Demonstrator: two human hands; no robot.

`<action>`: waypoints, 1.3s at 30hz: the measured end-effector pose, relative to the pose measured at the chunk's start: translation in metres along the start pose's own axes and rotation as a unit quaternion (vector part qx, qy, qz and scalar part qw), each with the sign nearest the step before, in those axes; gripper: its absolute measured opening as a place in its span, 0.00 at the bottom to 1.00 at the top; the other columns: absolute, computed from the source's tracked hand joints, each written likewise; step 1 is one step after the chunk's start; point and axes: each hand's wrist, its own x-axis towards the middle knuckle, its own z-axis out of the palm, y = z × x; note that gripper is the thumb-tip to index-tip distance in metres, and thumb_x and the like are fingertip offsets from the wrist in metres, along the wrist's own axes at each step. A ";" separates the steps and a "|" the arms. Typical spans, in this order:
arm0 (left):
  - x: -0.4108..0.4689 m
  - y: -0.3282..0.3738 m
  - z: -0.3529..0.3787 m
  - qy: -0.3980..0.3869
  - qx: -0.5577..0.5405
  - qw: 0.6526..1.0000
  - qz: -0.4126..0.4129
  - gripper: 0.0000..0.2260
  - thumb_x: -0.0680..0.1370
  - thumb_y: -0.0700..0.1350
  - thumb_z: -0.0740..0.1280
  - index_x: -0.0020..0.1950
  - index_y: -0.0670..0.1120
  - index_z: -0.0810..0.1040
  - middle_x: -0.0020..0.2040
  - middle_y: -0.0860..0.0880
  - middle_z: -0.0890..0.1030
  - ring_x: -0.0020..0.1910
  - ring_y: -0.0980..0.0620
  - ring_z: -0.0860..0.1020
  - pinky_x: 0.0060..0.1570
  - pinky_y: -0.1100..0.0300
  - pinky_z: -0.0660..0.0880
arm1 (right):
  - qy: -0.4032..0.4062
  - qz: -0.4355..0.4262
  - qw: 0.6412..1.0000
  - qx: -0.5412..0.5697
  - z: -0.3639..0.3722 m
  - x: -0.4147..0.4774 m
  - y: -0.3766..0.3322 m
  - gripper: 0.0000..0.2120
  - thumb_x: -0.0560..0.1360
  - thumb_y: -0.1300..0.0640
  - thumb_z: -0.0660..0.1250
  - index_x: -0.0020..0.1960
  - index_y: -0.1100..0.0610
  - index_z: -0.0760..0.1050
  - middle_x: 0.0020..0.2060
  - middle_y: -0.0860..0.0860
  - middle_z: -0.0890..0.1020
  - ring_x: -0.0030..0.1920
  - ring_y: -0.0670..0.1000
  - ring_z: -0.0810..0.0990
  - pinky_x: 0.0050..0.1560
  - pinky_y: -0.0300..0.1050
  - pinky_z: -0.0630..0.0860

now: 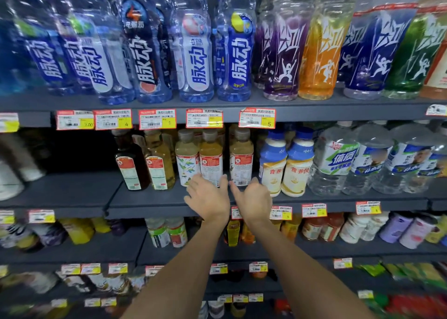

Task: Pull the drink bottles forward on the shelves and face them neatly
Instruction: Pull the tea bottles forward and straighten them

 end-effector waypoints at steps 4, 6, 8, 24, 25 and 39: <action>-0.001 0.002 0.008 0.012 0.005 1.000 -0.007 0.32 0.72 0.64 0.71 0.64 0.42 0.74 0.55 0.43 0.80 0.56 0.42 0.77 0.50 0.48 0.69 | 0.007 0.017 1.000 -0.014 0.003 0.009 -0.007 0.29 0.74 0.32 0.65 0.48 0.59 0.75 0.40 0.55 0.83 0.42 0.56 0.83 0.34 0.44 0.69; -0.001 0.001 0.011 0.017 0.005 1.000 -0.010 0.32 0.71 0.64 0.73 0.64 0.41 0.74 0.54 0.43 0.80 0.54 0.42 0.77 0.49 0.48 0.70 | 0.004 0.019 0.999 -0.025 0.005 0.012 -0.010 0.29 0.75 0.32 0.65 0.48 0.59 0.75 0.41 0.55 0.83 0.43 0.56 0.84 0.35 0.44 0.70; -0.001 0.001 0.014 0.022 0.004 1.000 -0.009 0.32 0.70 0.63 0.74 0.63 0.41 0.75 0.53 0.43 0.81 0.53 0.42 0.78 0.48 0.48 0.70 | 0.006 0.022 0.999 -0.025 0.007 0.012 -0.012 0.27 0.75 0.33 0.66 0.49 0.59 0.76 0.42 0.55 0.83 0.43 0.56 0.84 0.36 0.45 0.73; -0.001 0.003 0.025 0.018 -0.011 0.999 -0.039 0.32 0.73 0.62 0.72 0.67 0.43 0.71 0.58 0.44 0.79 0.59 0.43 0.75 0.52 0.49 0.67 | -0.024 -0.041 0.998 -0.039 -0.008 -0.002 0.004 0.26 0.76 0.33 0.64 0.48 0.58 0.76 0.41 0.53 0.82 0.43 0.54 0.82 0.37 0.44 0.72; -0.001 0.003 0.024 0.018 -0.018 0.999 -0.040 0.32 0.73 0.62 0.72 0.67 0.43 0.71 0.59 0.44 0.79 0.59 0.43 0.75 0.52 0.49 0.67 | -0.030 -0.041 0.998 -0.034 -0.009 -0.002 0.005 0.26 0.76 0.34 0.64 0.48 0.58 0.76 0.42 0.53 0.82 0.44 0.54 0.82 0.39 0.45 0.74; 0.033 -0.071 -0.024 -0.166 -0.180 0.962 0.123 0.31 0.70 0.61 0.76 0.67 0.48 0.73 0.44 0.55 0.76 0.47 0.54 0.76 0.50 0.54 0.76 | -0.128 -0.127 0.982 0.050 -0.028 0.015 0.039 0.31 0.71 0.29 0.67 0.58 0.55 0.79 0.52 0.48 0.85 0.52 0.48 0.83 0.48 0.47 0.82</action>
